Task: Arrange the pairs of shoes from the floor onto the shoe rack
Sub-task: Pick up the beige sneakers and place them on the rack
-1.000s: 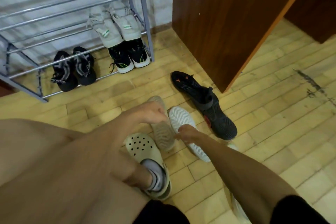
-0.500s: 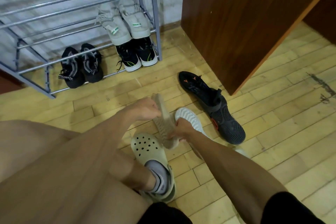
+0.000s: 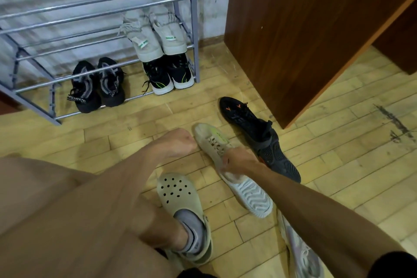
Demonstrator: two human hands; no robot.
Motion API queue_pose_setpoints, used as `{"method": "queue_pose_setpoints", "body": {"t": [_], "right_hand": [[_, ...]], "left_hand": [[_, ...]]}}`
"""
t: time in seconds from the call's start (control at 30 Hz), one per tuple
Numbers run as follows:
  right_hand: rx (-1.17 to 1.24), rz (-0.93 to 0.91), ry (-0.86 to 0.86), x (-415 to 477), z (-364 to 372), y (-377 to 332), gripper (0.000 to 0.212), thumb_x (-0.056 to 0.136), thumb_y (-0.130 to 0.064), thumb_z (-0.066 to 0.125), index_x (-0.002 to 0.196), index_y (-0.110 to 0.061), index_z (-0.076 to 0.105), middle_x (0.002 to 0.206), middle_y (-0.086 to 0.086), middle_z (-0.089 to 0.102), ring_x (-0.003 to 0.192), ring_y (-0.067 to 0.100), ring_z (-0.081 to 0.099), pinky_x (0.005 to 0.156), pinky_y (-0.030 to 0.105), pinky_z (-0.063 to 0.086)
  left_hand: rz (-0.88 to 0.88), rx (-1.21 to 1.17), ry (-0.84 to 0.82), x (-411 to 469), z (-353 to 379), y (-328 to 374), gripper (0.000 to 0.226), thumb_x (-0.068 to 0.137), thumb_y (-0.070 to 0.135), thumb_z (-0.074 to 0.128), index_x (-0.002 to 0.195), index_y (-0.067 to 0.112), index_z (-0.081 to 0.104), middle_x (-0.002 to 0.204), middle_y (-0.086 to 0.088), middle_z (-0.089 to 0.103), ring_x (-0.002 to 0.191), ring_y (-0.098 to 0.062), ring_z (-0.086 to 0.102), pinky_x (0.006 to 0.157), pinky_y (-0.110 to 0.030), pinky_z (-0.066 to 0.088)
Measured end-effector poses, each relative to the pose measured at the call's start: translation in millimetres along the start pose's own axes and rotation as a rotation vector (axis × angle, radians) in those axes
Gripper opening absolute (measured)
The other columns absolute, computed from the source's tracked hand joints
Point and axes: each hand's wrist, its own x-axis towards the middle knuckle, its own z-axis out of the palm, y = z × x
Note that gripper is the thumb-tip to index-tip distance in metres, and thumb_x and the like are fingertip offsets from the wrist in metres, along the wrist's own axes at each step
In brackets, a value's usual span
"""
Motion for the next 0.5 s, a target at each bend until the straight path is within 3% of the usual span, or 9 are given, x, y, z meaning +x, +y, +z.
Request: {"method": "queue_pose_setpoints", "body": {"t": [0.1,0.2,0.27,0.4,0.5], "right_hand": [[0.114,0.087,0.028,12,-3,12,0.050,0.085,-0.038,0.063,0.122,-0.006,0.056,0.124,0.014,0.057,0.104,0.030,0.063,0.085,0.041,0.055],[0.099,0.195,-0.114,19,-1,23,0.091,0.080,-0.050,0.068,0.145,-0.003,0.026,0.149,0.019,0.028,0.134,0.038,0.037,0.105,0.045,0.042],[0.075,0.208,-0.211,22,3,25,0.100,0.080,-0.052,0.068,0.148,0.000,0.016,0.153,0.019,0.022,0.140,0.037,0.028,0.108,0.043,0.038],[0.150,0.245,-0.212,32,-4,26,0.087,0.079,-0.034,0.075,0.143,0.004,0.030,0.142,0.017,0.043,0.126,0.033,0.050,0.095,0.039,0.052],[0.335,0.313,-0.278,33,-11,27,0.059,0.078,-0.020,0.078,0.123,0.010,0.053,0.113,0.020,0.062,0.102,0.034,0.063,0.084,0.042,0.057]], "left_hand": [[0.002,0.024,-0.026,6,2,1,0.004,0.090,0.018,0.050,0.092,0.020,0.053,0.093,-0.003,0.051,0.085,-0.019,0.051,0.077,-0.030,0.039],[0.002,0.011,-0.053,10,3,-1,0.007,0.088,0.015,0.050,0.091,0.021,0.050,0.094,-0.002,0.047,0.084,-0.016,0.048,0.075,-0.029,0.036],[0.013,-0.028,-0.073,15,1,-3,0.007,0.087,0.014,0.050,0.090,0.021,0.048,0.094,-0.003,0.046,0.084,-0.015,0.048,0.075,-0.029,0.034],[0.028,-0.081,-0.065,23,-4,-4,0.009,0.086,0.014,0.050,0.090,0.022,0.050,0.092,-0.004,0.051,0.083,-0.016,0.050,0.074,-0.030,0.038],[0.000,-0.073,-0.076,23,-2,-5,0.009,0.086,0.015,0.050,0.092,0.021,0.051,0.092,-0.004,0.053,0.084,-0.017,0.053,0.074,-0.030,0.040]]}}
